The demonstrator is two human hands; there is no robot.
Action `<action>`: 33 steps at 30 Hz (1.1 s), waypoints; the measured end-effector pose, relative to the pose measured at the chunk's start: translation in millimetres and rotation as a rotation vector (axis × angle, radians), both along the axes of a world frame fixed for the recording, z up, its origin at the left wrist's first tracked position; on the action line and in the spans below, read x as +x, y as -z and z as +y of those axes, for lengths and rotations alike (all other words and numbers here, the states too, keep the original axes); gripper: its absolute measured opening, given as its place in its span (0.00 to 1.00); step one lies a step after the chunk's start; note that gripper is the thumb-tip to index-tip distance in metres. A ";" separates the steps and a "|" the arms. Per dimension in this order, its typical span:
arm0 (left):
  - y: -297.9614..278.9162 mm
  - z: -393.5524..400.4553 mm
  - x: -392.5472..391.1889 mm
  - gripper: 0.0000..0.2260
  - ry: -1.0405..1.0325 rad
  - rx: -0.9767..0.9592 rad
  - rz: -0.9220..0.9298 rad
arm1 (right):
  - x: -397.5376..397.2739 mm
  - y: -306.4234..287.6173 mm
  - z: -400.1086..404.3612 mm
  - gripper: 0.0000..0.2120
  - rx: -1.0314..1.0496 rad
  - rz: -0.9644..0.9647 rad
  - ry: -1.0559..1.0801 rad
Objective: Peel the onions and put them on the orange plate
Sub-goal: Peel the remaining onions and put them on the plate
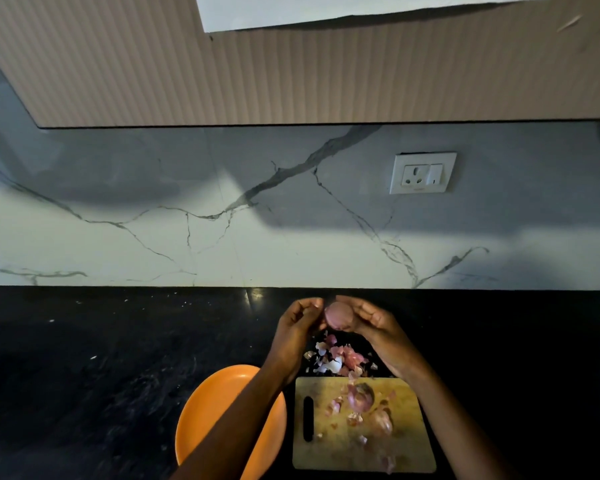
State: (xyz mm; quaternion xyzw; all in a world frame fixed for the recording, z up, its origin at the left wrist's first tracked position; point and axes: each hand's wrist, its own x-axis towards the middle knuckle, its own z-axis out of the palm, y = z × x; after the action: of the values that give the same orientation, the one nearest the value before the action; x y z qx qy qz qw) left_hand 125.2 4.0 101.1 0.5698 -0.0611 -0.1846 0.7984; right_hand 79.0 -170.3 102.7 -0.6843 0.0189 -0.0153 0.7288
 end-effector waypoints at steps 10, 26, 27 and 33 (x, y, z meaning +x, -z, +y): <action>9.2 -3.4 3.3 0.04 -0.209 0.337 -0.250 | -0.1 -6.1 8.8 0.19 -0.015 -0.037 0.011; 22.5 10.8 8.0 0.11 -0.136 0.677 -0.357 | -6.1 13.8 5.1 0.21 0.114 -0.005 0.100; 16.7 10.3 6.3 0.10 -0.137 0.656 -0.339 | -6.9 16.2 5.8 0.21 0.113 -0.004 0.115; 7.2 4.0 -2.3 0.07 0.041 0.424 -0.218 | -14.0 21.9 10.3 0.19 0.072 -0.010 0.160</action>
State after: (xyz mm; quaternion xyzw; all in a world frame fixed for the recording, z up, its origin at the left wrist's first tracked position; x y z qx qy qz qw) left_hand 122.9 8.1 93.8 0.7399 -0.1185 -0.1470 0.6457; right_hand 65.0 -160.1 80.8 -0.6538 0.0705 -0.0763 0.7495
